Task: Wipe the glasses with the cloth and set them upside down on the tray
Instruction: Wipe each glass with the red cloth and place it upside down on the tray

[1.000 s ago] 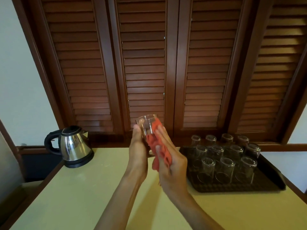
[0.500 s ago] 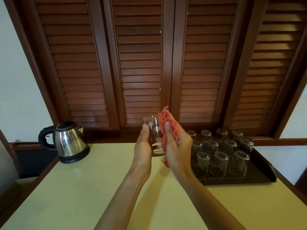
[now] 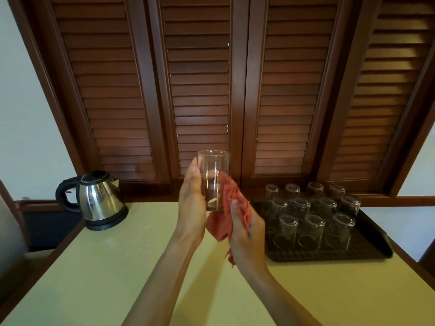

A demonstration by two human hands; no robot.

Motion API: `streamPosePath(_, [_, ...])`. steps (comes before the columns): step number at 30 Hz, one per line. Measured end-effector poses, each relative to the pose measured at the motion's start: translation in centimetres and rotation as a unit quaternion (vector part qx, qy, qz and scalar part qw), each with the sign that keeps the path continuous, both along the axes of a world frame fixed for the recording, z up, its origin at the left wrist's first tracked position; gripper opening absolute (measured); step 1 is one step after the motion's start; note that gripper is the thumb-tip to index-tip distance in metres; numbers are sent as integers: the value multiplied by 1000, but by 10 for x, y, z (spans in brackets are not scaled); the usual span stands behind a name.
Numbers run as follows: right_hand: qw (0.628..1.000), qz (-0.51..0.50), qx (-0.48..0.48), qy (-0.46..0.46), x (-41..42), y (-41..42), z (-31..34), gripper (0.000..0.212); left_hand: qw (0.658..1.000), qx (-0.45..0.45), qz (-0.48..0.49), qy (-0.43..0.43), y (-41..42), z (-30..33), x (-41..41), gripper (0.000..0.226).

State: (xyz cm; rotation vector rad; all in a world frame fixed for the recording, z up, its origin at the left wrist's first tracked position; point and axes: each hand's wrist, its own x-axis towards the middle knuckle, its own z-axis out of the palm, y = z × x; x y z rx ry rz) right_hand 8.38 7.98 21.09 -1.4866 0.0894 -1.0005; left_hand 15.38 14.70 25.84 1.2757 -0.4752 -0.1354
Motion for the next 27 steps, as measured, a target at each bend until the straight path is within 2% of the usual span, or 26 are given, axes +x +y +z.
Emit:
streamPosePath(2, [998, -2, 69, -10, 9, -12, 14, 33, 998, 49, -10, -38, -2, -7, -6, 47])
streamPosePath(5, [999, -22, 1, -46, 12, -13, 32, 35, 997, 68, -18, -39, -4, -10, -12, 59])
streamPosePath(7, [999, -11, -32, -20, 4, 0, 11, 42, 998, 44, 4, -36, -2, -4, -3, 64])
streamPosePath(10, [998, 29, 49, 11, -1, 8, 6, 32, 998, 21, 4, -57, 4, 0, 3, 56])
streamPosePath(12, [993, 31, 110, -11, 5, -7, 25, 24, 997, 44, -23, -53, 2, -7, -8, 40])
streamPosePath(13, [994, 27, 102, -25, 7, -13, 37, 23, 997, 57, -18, -51, 0, -12, -13, 41])
streamPosePath(16, [998, 20, 60, -8, 5, -3, 24, 27, 998, 61, 6, -33, -2, -13, -5, 73])
streamPosePath(17, [998, 24, 63, 14, 1, 6, 12, 30, 998, 54, 10, -40, 0, -7, 0, 76])
streamPosePath(19, [994, 37, 90, 38, -2, 15, 3, 33, 996, 43, -3, -72, 4, 2, 3, 63])
streamPosePath(22, [989, 33, 147, -2, 9, -6, 27, 27, 994, 36, -8, -101, 2, -5, -10, 51])
streamPosePath(25, [997, 13, 69, -18, 13, -11, 37, 33, 995, 25, 31, -91, -1, -13, -8, 42])
streamPosePath(27, [997, 15, 73, 8, 8, 2, 19, 39, 995, 22, 38, -87, -2, -9, -4, 40])
